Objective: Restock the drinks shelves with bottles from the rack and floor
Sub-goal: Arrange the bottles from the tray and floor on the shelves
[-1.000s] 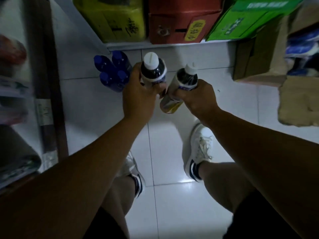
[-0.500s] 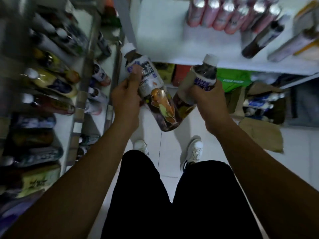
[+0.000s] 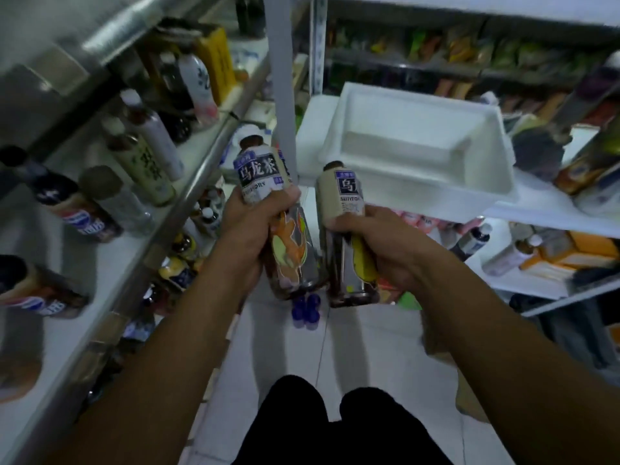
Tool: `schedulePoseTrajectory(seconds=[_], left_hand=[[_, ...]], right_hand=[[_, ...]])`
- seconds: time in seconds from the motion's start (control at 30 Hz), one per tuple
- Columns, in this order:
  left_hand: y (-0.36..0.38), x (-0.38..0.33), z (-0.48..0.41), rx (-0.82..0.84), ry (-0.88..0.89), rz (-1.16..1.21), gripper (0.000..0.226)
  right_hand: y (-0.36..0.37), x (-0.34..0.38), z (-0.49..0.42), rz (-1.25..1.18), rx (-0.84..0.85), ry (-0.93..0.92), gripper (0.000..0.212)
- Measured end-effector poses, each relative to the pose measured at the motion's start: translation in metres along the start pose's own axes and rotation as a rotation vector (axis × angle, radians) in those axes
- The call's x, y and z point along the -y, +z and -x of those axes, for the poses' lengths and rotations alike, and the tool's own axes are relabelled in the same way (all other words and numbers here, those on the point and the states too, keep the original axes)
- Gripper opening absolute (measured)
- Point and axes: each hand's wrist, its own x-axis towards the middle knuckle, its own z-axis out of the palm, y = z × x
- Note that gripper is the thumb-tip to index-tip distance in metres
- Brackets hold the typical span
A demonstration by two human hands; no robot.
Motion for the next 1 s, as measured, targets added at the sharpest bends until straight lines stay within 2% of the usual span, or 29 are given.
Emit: schedulePoseTrajectory(seconds=[0.1, 0.2, 0.37, 0.43, 0.6, 0.83, 1.0], left_hand=[[0.004, -0.03, 0.001, -0.062, 0.194, -0.148, 0.042], [0.002, -0.061, 0.001, -0.088, 0.289, -0.231, 0.046], [-0.002, -0.115, 0.005, -0.133, 0.396, -0.314, 0.067], [-0.004, -0.135, 0.005, -0.158, 0.434, -0.323, 0.066], [-0.01, -0.18, 0.004, -0.182, 0.561, -0.339, 0.057], [-0.028, -0.228, -0.008, -0.235, 0.648, -0.37, 0.052], [-0.045, -0.251, -0.025, -0.284, 0.71, -0.349, 0.048]], right_hand=[[0.018, 0.031, 0.002, 0.122, -0.008, -0.172, 0.029], [0.04, 0.062, 0.006, 0.222, -0.044, -0.343, 0.044], [0.074, 0.105, 0.011, 0.247, -0.034, -0.534, 0.038], [0.086, 0.12, 0.012, 0.26, -0.014, -0.598, 0.038], [0.114, 0.149, 0.011, 0.278, 0.012, -0.7, 0.041], [0.15, 0.178, -0.003, 0.354, 0.004, -0.787, 0.039], [0.178, 0.198, -0.014, 0.346, 0.03, -0.84, 0.049]])
